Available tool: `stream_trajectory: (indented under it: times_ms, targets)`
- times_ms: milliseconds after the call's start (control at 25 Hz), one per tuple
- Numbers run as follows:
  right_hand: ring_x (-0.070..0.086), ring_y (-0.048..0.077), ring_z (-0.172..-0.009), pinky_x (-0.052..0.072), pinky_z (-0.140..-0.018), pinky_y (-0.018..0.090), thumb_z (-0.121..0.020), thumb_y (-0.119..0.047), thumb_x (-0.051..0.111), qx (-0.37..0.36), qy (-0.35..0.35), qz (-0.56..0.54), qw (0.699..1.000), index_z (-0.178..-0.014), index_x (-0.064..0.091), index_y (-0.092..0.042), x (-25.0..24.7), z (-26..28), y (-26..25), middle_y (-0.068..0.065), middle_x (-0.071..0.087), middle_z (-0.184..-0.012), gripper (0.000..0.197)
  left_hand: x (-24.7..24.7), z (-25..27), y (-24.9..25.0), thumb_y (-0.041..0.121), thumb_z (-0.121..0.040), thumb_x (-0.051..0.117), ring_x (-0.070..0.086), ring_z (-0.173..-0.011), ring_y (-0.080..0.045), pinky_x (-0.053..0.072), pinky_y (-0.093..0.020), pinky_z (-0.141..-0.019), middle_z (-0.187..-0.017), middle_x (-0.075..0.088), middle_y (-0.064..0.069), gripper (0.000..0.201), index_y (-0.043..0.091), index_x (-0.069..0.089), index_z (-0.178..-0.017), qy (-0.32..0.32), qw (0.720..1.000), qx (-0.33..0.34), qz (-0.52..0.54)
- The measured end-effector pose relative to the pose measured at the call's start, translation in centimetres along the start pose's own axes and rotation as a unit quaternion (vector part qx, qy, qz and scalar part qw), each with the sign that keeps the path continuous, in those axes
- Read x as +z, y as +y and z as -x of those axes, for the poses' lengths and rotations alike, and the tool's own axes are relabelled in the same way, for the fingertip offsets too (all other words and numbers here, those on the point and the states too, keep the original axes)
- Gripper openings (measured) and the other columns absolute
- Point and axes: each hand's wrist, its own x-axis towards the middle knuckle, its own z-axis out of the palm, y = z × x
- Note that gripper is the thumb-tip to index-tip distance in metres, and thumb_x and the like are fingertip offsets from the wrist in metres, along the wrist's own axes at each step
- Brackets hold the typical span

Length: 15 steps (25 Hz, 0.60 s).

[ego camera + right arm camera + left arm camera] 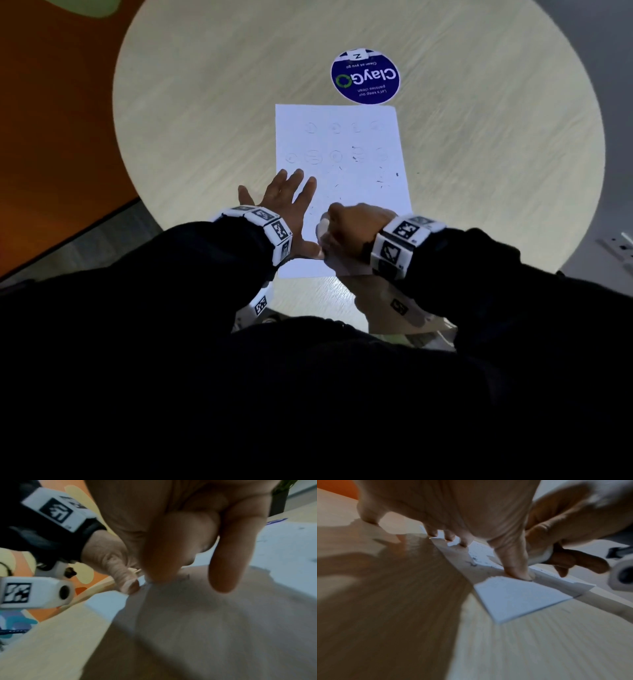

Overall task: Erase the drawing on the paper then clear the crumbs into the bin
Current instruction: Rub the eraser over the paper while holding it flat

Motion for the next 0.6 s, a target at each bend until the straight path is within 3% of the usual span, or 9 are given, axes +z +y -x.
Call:
stream_trajectory:
  times_ms: [80,200,280,360,520,600]
  targets:
    - [0.057,0.024,-0.075,0.038,-0.064,0.030,-0.086,-0.039,0.051,0.001,0.014,0.005,1.000,-0.098,0.054,-0.018,-1.3,-2.7,0.5,0.000,0.050,-0.080,0.024,0.1,-0.1,-0.1,0.077,-0.068,0.060,-0.022,-0.144,-0.014,-0.001,-0.070,-0.107,-0.158,-0.023,0.009,0.120,0.033,-0.017,-0.150,0.001,1.000,0.001,-0.007]
    - [0.056,0.028,-0.092,0.040,-0.071,0.033,-0.093,-0.040,0.047,0.018,-0.105,-0.065,0.992,-0.115,0.050,-0.014,-2.9,-6.4,1.3,0.009,0.057,-0.105,0.035,0.3,-0.3,-0.2,0.080,-0.067,0.057,-0.023,-0.144,-0.014,-0.001,-0.069,-0.107,-0.157,-0.025,0.010,0.121,0.035,-0.019,-0.149,-0.003,1.000,-0.003,-0.010]
    - [0.059,0.030,-0.090,0.044,-0.073,0.034,-0.092,-0.039,0.046,-0.001,-0.084,-0.021,0.996,-0.107,0.053,-0.015,-1.1,-4.1,1.2,0.011,0.060,-0.098,0.029,0.2,-0.3,-0.2,0.078,-0.068,0.059,-0.022,-0.144,-0.014,-0.001,-0.070,-0.107,-0.157,-0.024,0.010,0.120,0.034,-0.018,-0.149,-0.001,1.000,-0.001,-0.005]
    - [0.061,0.025,-0.079,0.047,-0.069,0.033,-0.086,-0.040,0.044,-0.029,-0.062,-0.008,0.998,-0.093,0.052,-0.018,0.0,-1.5,1.1,0.001,0.057,-0.082,0.025,0.2,-0.2,-0.2,0.077,-0.069,0.059,-0.022,-0.144,-0.014,-0.001,-0.070,-0.107,-0.157,-0.023,0.009,0.119,0.033,-0.017,-0.150,0.001,1.000,0.003,-0.002]
    - [0.052,0.024,-0.082,0.042,-0.070,0.032,-0.091,-0.041,0.046,0.009,-0.107,-0.075,0.991,-0.109,0.051,-0.016,-2.6,-5.8,2.0,0.006,0.058,-0.102,0.031,0.5,-0.5,-0.3,0.081,-0.066,0.056,-0.023,-0.144,-0.014,-0.002,-0.069,-0.107,-0.157,-0.025,0.010,0.122,0.035,-0.020,-0.148,-0.004,1.000,-0.001,-0.012]
    - [0.054,0.024,-0.082,0.043,-0.072,0.032,-0.091,-0.039,0.044,0.021,-0.058,-0.078,0.995,-0.105,0.052,-0.016,-2.3,-5.4,1.6,0.005,0.059,-0.099,0.028,0.5,-0.6,-0.3,0.081,-0.065,0.057,-0.024,-0.144,-0.014,-0.002,-0.069,-0.107,-0.157,-0.026,0.010,0.122,0.035,-0.020,-0.148,-0.003,1.000,-0.002,-0.013]
